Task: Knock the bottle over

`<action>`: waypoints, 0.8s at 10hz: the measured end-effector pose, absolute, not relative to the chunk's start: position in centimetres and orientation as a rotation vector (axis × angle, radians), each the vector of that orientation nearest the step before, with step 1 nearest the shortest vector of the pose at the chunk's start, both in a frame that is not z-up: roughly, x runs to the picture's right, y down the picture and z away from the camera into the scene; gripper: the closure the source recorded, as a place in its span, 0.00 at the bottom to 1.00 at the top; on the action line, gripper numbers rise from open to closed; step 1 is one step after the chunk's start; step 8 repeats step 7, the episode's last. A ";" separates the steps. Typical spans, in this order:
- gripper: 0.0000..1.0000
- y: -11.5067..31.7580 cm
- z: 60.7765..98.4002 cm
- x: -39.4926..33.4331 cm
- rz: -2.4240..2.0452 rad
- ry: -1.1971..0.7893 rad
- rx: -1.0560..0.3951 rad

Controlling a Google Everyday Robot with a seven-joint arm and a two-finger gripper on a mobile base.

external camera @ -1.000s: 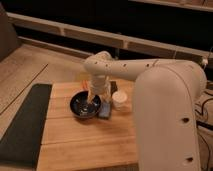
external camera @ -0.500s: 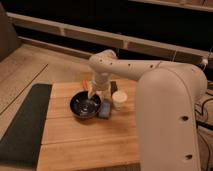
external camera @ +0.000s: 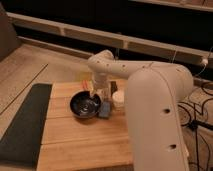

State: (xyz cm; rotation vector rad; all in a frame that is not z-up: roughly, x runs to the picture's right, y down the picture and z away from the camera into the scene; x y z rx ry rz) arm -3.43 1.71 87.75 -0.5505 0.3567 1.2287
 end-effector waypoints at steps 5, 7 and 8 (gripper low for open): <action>0.35 0.9 86.8 -5.2 1.189 0.318 -0.545; 0.35 0.9 86.7 -5.2 1.191 0.319 -0.546; 0.35 0.9 86.7 -5.2 1.191 0.319 -0.546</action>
